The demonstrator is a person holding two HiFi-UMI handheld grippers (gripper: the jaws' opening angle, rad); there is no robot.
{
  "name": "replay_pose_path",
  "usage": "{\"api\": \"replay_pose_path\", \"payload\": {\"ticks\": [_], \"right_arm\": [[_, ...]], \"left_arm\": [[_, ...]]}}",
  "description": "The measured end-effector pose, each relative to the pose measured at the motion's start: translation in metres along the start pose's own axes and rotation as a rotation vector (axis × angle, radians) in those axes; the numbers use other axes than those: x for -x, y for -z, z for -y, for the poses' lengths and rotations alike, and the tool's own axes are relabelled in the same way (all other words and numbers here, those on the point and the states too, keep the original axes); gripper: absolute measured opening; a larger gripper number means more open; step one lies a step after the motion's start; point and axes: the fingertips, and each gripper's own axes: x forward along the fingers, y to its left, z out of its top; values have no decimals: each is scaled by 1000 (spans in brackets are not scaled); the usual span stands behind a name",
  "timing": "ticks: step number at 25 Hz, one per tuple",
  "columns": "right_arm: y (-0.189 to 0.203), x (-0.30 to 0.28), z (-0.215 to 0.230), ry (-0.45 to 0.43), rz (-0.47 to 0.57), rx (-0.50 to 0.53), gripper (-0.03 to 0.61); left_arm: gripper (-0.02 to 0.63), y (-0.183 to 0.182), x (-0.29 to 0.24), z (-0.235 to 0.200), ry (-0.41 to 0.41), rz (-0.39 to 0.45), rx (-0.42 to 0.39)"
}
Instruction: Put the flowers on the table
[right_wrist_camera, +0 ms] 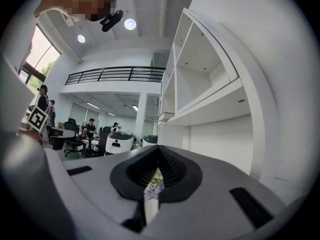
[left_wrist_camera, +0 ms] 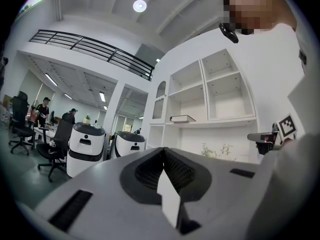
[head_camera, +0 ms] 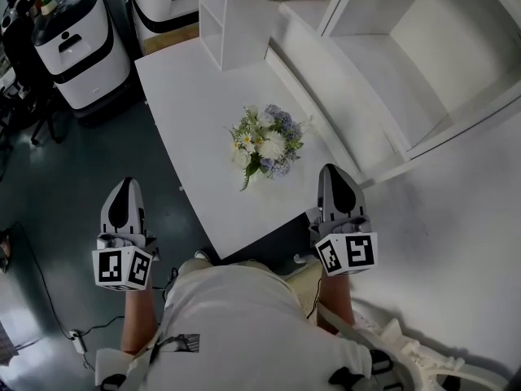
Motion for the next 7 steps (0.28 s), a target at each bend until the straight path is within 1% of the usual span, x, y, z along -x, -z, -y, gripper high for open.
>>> {"api": "replay_pose_path", "payload": {"ticks": [7], "right_arm": [[3,-2,2,2,-5,-8,9]], "left_arm": [[14,1,-8,5,4,-29,2]]}}
